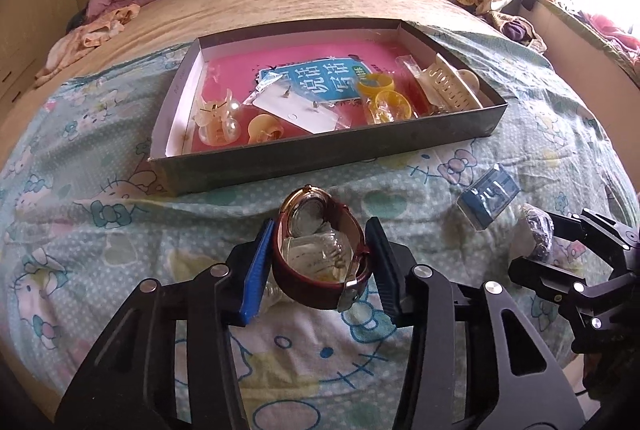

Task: Organize jewelry
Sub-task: 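Grasp the brown-strap watch with the left tool while the right tool grasps the dark bead bag, then carry the watch with the left tool while the right tool carries the bead bag over the tray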

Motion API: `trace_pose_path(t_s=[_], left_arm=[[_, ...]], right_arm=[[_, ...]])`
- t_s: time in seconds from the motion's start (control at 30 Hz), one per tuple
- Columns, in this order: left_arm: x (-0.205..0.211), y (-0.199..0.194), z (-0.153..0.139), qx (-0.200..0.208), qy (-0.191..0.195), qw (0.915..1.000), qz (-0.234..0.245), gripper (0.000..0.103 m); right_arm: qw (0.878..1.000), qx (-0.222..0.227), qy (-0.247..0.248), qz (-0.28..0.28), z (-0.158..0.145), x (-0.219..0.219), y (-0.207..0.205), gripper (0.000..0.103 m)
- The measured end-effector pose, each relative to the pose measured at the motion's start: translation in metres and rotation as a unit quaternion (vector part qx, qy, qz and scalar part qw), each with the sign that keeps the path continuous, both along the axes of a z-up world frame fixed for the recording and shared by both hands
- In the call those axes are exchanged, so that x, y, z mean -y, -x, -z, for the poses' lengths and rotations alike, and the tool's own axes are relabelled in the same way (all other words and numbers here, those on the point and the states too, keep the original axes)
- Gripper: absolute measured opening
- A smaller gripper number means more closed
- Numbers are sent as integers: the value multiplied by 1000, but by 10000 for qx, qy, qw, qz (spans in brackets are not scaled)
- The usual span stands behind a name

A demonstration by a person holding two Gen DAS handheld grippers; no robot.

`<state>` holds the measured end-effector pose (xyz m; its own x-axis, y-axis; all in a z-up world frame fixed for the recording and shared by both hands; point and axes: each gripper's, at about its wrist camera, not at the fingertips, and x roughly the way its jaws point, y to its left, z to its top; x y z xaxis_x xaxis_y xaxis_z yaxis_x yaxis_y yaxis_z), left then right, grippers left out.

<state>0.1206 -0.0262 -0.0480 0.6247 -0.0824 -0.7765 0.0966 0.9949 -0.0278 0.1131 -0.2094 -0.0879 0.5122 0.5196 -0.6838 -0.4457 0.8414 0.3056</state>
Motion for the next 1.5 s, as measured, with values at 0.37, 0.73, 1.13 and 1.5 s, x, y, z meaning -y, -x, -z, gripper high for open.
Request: trace_pose_path(t_s=[0.37,0.73,1.13,1.5], left_arm=[[-12,15,-27,318,353,9988,-64,34],[-30,21,-52,626,563,9962,-206,34],[-41,16,-62,779,659,9943,-321,34],[-51,-4,-66,833,734,9928,-454,34]], right_arm=[[9997,240,-47,-75,-25,-1,4,73],[9982,557,-82,-213,-50,-10,0,73],[9962,803,-134,-306,-71,-22,-13,73],[9943,1005,-108,-351,-82,-36,-39,73]])
